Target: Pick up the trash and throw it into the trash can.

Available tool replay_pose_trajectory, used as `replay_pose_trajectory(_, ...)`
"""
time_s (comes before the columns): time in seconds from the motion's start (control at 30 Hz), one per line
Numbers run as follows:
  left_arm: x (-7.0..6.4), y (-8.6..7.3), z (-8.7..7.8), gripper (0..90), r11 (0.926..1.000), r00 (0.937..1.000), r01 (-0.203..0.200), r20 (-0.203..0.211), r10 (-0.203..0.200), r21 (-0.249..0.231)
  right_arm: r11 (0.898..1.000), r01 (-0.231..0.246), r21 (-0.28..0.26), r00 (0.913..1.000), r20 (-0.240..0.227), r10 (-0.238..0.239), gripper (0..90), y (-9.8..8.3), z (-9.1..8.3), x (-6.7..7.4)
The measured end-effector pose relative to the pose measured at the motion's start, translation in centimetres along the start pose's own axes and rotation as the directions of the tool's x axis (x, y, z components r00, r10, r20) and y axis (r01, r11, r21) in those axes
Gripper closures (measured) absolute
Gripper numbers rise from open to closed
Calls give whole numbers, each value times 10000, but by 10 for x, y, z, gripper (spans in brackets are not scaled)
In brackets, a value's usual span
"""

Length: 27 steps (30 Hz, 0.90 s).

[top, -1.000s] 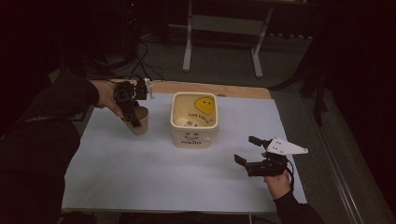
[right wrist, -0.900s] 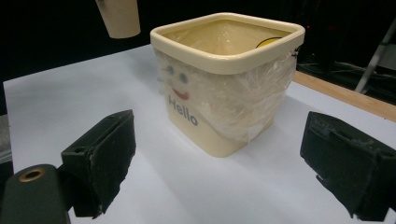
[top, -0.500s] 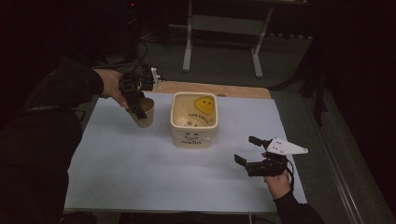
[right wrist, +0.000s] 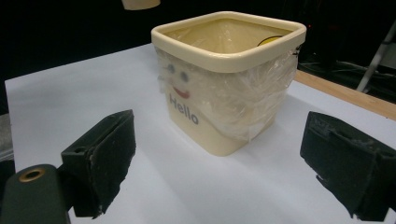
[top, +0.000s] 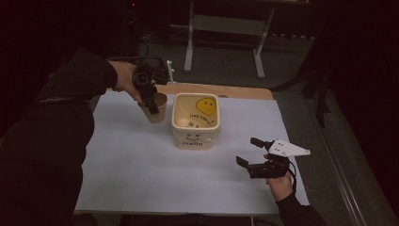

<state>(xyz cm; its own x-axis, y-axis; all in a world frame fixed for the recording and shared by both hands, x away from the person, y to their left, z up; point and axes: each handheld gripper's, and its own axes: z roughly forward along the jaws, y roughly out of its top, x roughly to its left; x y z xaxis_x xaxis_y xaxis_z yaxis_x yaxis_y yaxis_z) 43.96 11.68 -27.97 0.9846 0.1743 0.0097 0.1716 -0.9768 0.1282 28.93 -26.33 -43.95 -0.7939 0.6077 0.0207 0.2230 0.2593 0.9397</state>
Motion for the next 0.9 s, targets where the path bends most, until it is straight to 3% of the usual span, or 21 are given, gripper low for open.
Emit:
replay_pose_trajectory(0.53,6,28,-7,337,9996,9995,-294,-63,294,43,10000,-7,38,10000,-35,7,102,-1,0,0)
replay_pose_trajectory(0.87,10,49,-21,337,9983,9982,-581,-143,581,-14,9999,-74,83,9999,-70,75,102,-1,0,0)
replay_pose_trajectory(0.9,10,53,-24,337,9972,9971,-749,-165,748,-79,9999,-63,89,9999,-80,63,102,-1,0,0)
